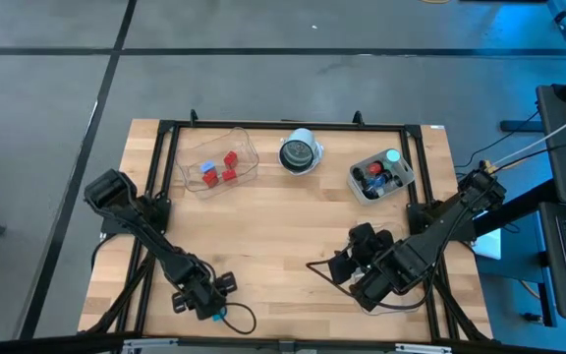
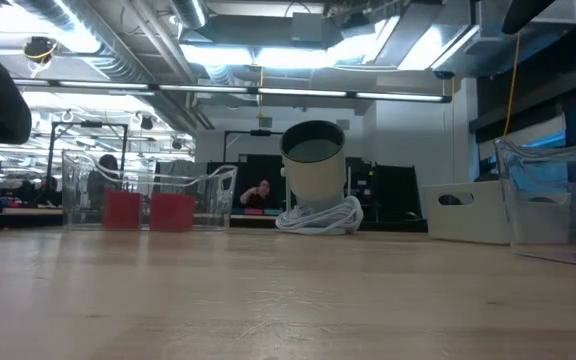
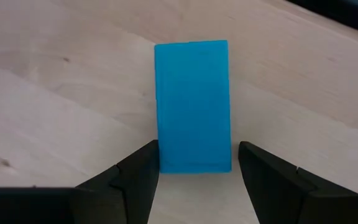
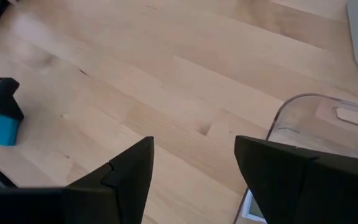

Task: Pick & Place Office items
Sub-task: Put the green digital clock into the right transparent bin

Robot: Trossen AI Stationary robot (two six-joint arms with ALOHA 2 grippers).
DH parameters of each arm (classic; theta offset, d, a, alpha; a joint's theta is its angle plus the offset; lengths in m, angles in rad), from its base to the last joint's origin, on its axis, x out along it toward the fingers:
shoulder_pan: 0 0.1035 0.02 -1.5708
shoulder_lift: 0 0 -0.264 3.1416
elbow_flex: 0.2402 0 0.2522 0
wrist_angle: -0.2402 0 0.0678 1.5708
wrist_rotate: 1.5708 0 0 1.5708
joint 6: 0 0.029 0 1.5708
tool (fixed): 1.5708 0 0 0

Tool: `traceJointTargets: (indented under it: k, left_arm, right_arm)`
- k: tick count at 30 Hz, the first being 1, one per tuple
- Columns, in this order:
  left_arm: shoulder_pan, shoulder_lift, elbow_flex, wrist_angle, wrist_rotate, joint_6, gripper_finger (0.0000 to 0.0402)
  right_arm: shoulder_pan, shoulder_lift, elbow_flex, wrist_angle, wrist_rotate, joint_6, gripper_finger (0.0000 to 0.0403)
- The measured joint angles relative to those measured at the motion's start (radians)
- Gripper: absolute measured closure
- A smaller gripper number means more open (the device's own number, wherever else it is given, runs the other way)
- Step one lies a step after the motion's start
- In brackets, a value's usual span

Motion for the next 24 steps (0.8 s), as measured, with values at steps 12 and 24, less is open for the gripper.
traceJointTargets:
  k: [12, 24]
  left_arm:
    - [-0.025, -0.015, -0.003, 0.000, -0.044, -0.012, 0.0243]
    - [-0.044, -0.037, 0.051, -0.010, -0.215, -0.235, 0.0249]
  right_arm:
    - [0.000, 0.000, 0.000, 0.000, 0.000, -0.024, 0.0176]
    - [0.000, 0.000, 0.000, 0.003, 0.044, -0.047, 0.0176]
